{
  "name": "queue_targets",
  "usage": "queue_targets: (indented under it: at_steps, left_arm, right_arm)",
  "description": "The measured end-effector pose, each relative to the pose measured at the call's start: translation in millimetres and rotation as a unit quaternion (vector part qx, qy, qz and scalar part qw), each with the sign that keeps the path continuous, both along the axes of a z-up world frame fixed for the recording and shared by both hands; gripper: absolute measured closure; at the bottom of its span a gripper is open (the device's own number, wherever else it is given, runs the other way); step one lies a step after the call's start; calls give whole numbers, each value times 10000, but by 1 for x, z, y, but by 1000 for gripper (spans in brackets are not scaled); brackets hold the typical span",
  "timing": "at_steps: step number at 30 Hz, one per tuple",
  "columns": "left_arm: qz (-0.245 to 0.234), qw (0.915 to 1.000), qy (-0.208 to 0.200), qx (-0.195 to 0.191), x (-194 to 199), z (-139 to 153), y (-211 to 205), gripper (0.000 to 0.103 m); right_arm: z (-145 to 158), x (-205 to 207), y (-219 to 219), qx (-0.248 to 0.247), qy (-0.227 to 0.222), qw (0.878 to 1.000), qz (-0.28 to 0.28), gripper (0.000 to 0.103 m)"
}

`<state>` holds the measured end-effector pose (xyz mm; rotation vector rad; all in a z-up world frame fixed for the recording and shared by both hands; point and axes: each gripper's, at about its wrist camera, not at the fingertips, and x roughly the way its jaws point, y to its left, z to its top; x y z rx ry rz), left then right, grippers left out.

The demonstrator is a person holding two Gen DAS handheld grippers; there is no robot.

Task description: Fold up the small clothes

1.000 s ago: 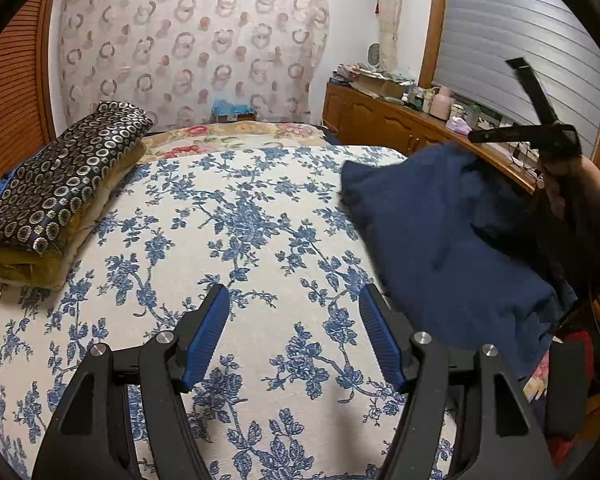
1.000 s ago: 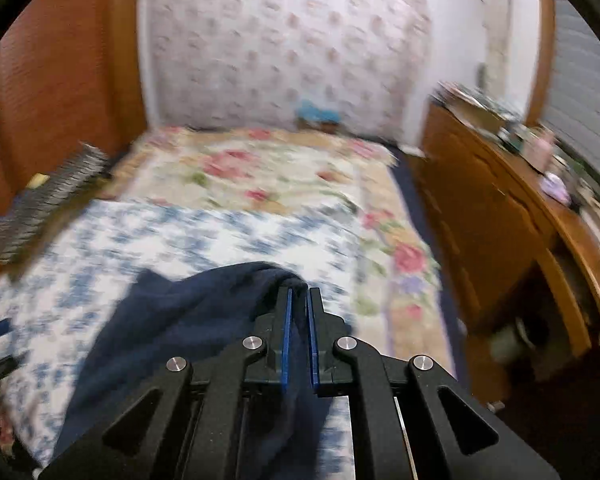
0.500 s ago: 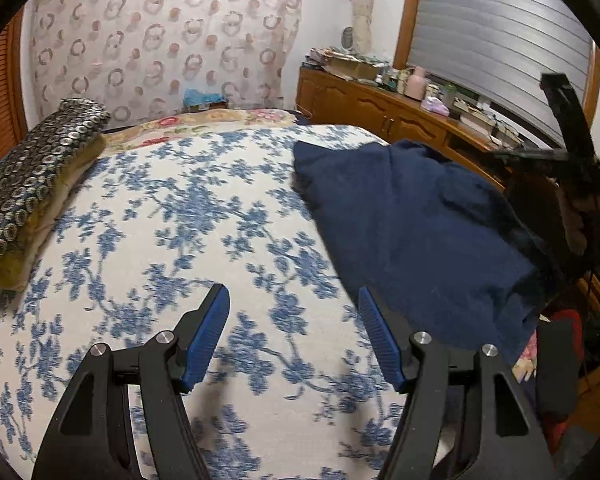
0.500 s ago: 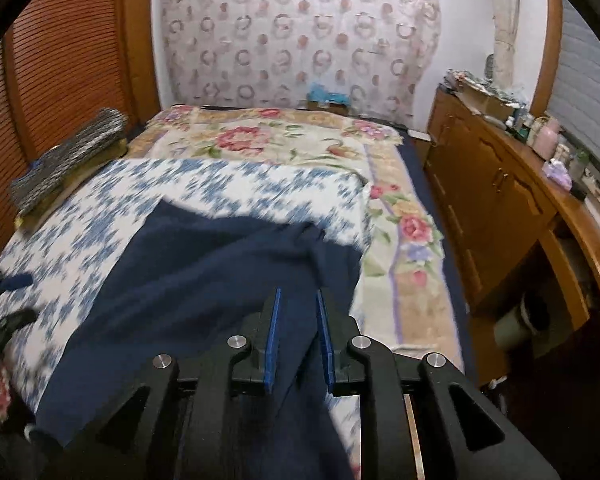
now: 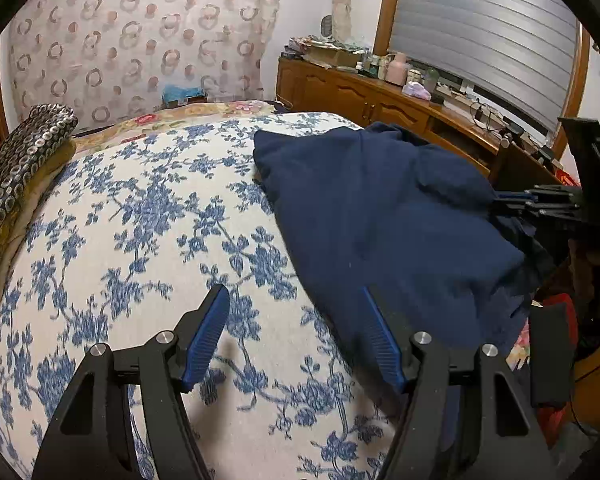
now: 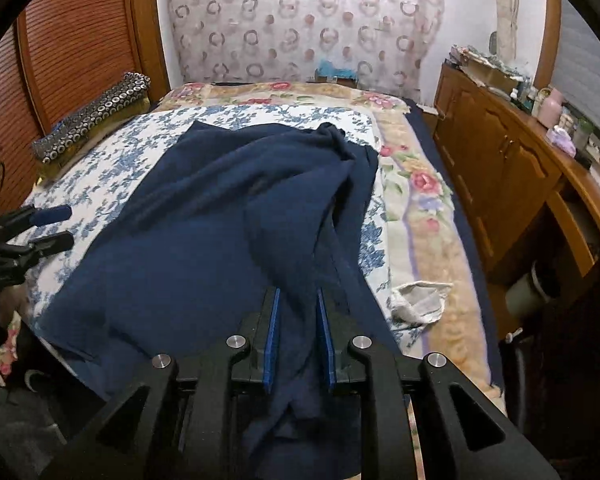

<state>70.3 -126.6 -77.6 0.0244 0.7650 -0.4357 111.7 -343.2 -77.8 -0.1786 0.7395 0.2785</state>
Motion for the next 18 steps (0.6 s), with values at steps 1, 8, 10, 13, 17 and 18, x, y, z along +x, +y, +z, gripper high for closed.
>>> queue_targets:
  at_steps: [1,8,10,13,17,18]
  left_arm:
    - [-15,10000,-11,26,3,1,-1,35]
    - [-124,9999,-42,107,44,15,-9,35]
    - [-139,9998,-49,139,57,19,-11,35]
    - [-127,9999,8,99,76,23,-12,35]
    - [-117,9998,75,119,103,27,-16,35]
    - [-115,9998,89,146,111,27,-18,35]
  right_arm:
    - [2,4,0,30,-13,10000,4,84]
    - [28,66,5,32,-304,9995,42,67]
    - [33,87,4,80,-353,9993,4,67]
    - [35,122,5,275,-283,9992,-28,67]
    - [26,160,8,420,-84,9991,59,67]
    - [23,167,10,464,-25,9989,106,67]
